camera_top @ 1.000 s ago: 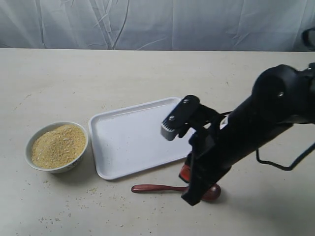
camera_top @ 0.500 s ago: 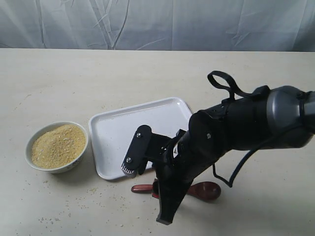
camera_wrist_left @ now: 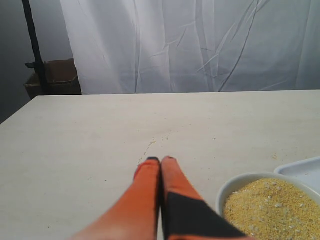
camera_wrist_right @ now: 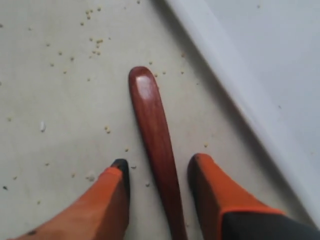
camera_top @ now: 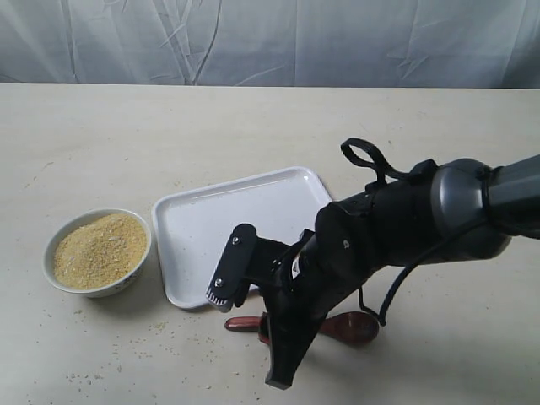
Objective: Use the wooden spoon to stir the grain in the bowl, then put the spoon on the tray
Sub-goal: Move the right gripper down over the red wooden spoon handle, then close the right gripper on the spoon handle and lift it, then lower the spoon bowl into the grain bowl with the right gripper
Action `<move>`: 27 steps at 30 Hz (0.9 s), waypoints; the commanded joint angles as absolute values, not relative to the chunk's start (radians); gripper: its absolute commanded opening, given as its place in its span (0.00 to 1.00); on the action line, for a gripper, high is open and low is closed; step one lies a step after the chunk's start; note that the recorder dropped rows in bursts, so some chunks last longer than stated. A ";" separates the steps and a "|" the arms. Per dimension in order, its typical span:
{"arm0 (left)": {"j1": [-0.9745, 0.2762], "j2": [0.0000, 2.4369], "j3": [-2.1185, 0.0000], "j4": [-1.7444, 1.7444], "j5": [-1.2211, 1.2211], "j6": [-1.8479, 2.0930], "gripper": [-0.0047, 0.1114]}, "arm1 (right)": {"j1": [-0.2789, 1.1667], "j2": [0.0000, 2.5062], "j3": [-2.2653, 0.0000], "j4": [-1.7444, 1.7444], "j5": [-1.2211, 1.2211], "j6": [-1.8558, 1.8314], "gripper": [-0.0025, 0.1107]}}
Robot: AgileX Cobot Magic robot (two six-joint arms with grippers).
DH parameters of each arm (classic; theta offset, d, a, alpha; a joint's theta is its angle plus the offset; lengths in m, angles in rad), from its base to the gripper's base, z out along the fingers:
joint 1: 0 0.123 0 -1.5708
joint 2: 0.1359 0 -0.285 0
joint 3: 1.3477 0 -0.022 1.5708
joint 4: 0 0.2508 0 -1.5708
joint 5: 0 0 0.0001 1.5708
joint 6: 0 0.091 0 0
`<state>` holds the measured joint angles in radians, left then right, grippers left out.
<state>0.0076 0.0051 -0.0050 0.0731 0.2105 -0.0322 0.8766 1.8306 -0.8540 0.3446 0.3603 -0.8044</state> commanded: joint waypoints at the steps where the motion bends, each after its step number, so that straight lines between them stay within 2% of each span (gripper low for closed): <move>1: 0.008 0.000 0.000 0.071 0.205 -0.033 0.04 | 0.878 1.834 -0.860 0.340 0.346 -0.812 0.31; 3: 0.008 0.000 0.000 0.071 0.205 -0.033 0.04 | 0.878 1.834 -0.860 0.323 0.346 -0.812 0.20; 5: 0.008 0.000 0.000 0.071 0.205 -0.033 0.04 | 0.878 1.832 -0.860 0.294 0.348 -0.812 0.05; 6: 0.008 0.000 0.000 0.071 0.205 -0.033 0.04 | 0.878 1.830 -0.860 0.294 0.353 -0.812 0.02; 12: 0.008 0.000 0.000 0.071 0.205 -0.033 0.04 | 0.878 1.766 -0.864 0.296 0.405 -0.799 0.02; 16: 0.008 0.000 0.000 0.071 0.205 -0.033 0.04 | 0.878 1.678 -0.919 0.325 0.405 -0.611 0.02; 19: 0.008 0.000 0.000 0.071 0.205 -0.033 0.04 | 0.878 1.646 -1.057 0.505 0.256 -0.288 0.02; 22: 0.008 0.000 0.000 0.071 0.205 -0.033 0.04 | 0.885 1.707 -1.197 0.643 0.229 -0.198 0.02; 27: 0.008 0.000 0.000 0.071 0.205 -0.033 0.04 | 1.005 1.918 -1.301 0.904 -0.215 -0.026 0.02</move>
<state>0.0076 0.0051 -0.0050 0.0731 0.2105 -0.0322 0.9706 1.8576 -1.2821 0.8000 -0.0573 -0.0572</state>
